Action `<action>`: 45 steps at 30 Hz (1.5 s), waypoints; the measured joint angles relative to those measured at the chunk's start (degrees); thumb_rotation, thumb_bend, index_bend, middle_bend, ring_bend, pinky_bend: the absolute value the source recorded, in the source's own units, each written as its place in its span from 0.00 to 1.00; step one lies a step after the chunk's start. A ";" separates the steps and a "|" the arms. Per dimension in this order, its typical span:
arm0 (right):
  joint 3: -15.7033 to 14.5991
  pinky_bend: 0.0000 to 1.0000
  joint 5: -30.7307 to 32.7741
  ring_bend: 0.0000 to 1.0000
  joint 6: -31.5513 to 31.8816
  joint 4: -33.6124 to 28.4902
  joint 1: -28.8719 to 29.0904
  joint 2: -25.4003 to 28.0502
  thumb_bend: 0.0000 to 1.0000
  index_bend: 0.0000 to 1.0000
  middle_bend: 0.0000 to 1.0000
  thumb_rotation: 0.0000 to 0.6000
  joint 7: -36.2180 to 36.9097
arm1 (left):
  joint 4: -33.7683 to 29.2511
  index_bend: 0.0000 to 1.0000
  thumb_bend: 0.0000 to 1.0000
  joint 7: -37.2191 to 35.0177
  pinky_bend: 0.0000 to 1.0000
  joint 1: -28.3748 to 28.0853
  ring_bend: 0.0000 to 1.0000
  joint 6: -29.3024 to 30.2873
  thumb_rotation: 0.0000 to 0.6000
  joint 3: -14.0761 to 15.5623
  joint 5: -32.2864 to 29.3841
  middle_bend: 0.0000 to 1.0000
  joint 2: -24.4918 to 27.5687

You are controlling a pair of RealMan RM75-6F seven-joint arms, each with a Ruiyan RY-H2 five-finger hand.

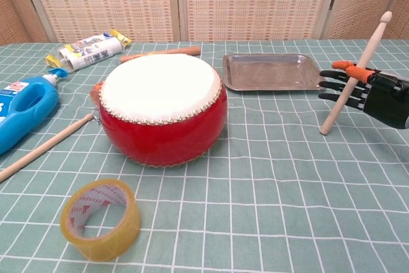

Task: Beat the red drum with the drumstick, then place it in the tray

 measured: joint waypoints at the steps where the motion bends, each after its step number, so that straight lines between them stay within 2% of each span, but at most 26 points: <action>1: -0.20 0.31 -0.09 0.27 0.40 0.06 -0.18 -0.11 0.55 0.43 0.35 0.92 -0.07 | -0.06 0.04 0.27 0.04 0.00 -0.01 0.00 -0.03 1.00 0.04 0.05 0.00 0.05; 9: -1.56 0.33 -0.76 0.30 2.00 0.14 -1.05 -0.75 0.55 0.46 0.38 0.89 -1.82 | 0.23 0.04 0.27 -0.22 0.00 -0.12 0.00 -0.28 1.00 0.13 0.11 0.00 -0.21; 16: -2.61 0.33 -1.18 0.30 2.24 -0.02 -1.63 -1.28 0.41 0.47 0.38 0.86 -4.65 | 0.60 0.04 0.27 -0.59 0.00 -0.36 0.00 -0.50 1.00 0.10 0.23 0.00 -0.48; 24: -3.24 0.34 -1.31 0.32 1.28 -0.38 -1.41 -2.04 0.40 0.48 0.40 0.85 -6.88 | 0.93 0.04 0.27 -0.92 0.00 -0.28 0.00 -0.57 1.00 0.15 0.07 0.00 -0.58; 33: -2.49 0.52 0.09 0.52 -1.37 -0.37 -0.94 -3.33 0.40 0.60 0.55 0.85 -9.53 | 1.44 0.04 0.27 -1.27 0.00 -0.25 0.00 -0.76 1.00 0.22 -0.07 0.00 -0.79; 45: -1.26 0.83 1.12 0.84 -2.44 -1.27 0.52 -4.81 0.38 0.73 0.78 0.85 -12.68 | 1.94 0.03 0.27 -1.76 0.00 -0.34 0.00 -1.13 1.00 0.26 -0.22 0.00 -1.00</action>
